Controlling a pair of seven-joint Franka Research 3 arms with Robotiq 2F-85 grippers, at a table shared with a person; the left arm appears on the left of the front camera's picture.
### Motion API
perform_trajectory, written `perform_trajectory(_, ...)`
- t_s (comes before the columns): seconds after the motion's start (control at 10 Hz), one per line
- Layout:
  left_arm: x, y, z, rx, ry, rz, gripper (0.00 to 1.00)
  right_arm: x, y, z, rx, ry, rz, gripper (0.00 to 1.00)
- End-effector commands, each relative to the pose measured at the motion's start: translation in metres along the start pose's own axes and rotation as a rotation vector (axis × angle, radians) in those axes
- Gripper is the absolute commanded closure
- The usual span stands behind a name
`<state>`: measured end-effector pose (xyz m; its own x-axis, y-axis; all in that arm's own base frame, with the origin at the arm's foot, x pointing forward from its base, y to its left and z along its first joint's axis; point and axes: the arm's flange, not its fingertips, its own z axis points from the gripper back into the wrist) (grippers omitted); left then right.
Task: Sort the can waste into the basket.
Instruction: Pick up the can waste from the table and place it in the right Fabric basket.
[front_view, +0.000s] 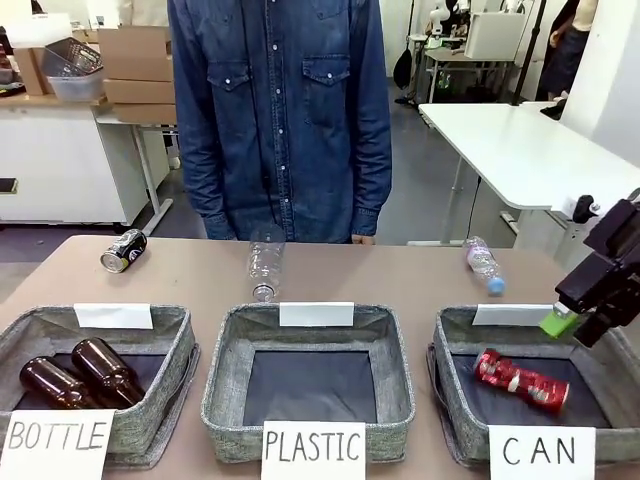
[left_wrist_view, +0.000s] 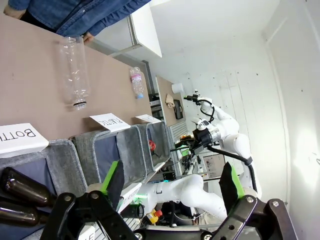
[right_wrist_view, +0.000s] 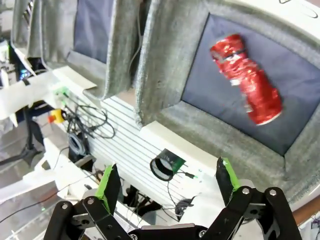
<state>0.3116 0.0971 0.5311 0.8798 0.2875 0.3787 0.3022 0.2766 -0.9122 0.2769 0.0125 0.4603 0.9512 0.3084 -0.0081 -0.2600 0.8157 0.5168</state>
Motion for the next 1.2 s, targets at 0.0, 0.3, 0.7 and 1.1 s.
perform_trajectory(0.0,0.0,0.0,-0.001,-0.026,-0.013,-0.019,0.0,-0.038,-0.006,-0.063,-0.004,-0.014,0.013,0.0)
perform_trajectory(0.3,0.0,0.0,-0.001,-0.026,-0.013,-0.019,0.0,-0.019,0.012,-0.03,0.534,-0.477,0.039,0.0)
perform_trajectory(0.7,0.0,0.0,-0.001,-0.026,-0.013,-0.019,0.0,-0.007,-0.004,-0.002,1.161,-0.736,0.074,0.0)
perform_trajectory(1.1,0.0,0.0,-0.001,-0.026,-0.013,-0.019,0.0,0.03,-0.012,0.068,0.921,-0.642,-0.039,0.0)
